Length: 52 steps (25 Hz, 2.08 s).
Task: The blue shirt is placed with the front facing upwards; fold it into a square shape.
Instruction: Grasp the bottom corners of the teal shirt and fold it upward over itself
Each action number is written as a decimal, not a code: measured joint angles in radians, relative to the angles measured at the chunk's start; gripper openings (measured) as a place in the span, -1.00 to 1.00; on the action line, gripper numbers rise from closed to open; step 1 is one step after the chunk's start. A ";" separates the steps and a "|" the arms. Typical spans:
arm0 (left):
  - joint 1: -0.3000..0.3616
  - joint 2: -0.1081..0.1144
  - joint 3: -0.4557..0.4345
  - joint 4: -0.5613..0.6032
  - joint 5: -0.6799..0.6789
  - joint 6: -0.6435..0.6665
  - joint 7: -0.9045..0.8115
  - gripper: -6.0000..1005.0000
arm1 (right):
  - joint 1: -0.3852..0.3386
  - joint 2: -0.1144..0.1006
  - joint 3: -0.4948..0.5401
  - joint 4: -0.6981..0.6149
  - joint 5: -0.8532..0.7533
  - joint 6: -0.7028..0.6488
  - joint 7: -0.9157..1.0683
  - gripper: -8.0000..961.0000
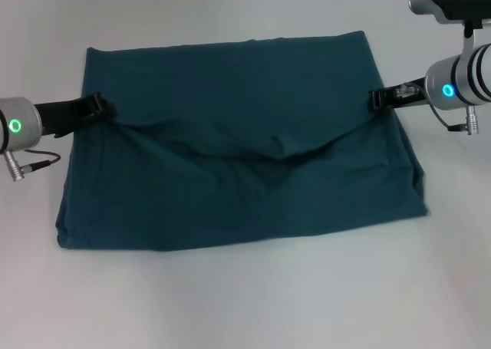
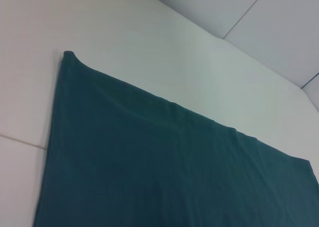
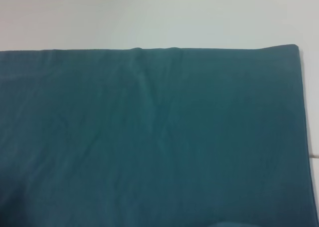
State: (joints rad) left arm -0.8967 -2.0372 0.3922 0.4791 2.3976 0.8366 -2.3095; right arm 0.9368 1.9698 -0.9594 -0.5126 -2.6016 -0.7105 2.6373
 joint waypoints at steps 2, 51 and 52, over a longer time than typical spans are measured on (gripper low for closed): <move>0.000 0.000 0.000 0.000 0.000 0.000 -0.001 -0.90 | 0.000 0.000 -0.003 -0.001 0.000 0.001 0.001 -0.57; 0.190 0.021 0.142 0.155 -0.355 0.349 -0.111 0.46 | -0.314 -0.013 0.140 -0.383 0.546 -0.637 -0.343 0.94; 0.182 0.020 0.146 0.151 -0.356 0.339 -0.111 0.46 | -0.315 -0.013 0.141 -0.376 0.546 -0.634 -0.347 0.94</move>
State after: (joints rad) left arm -0.7148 -2.0175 0.5380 0.6299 2.0418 1.1753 -2.4206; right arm 0.6216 1.9570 -0.8182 -0.8888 -2.0555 -1.3445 2.2907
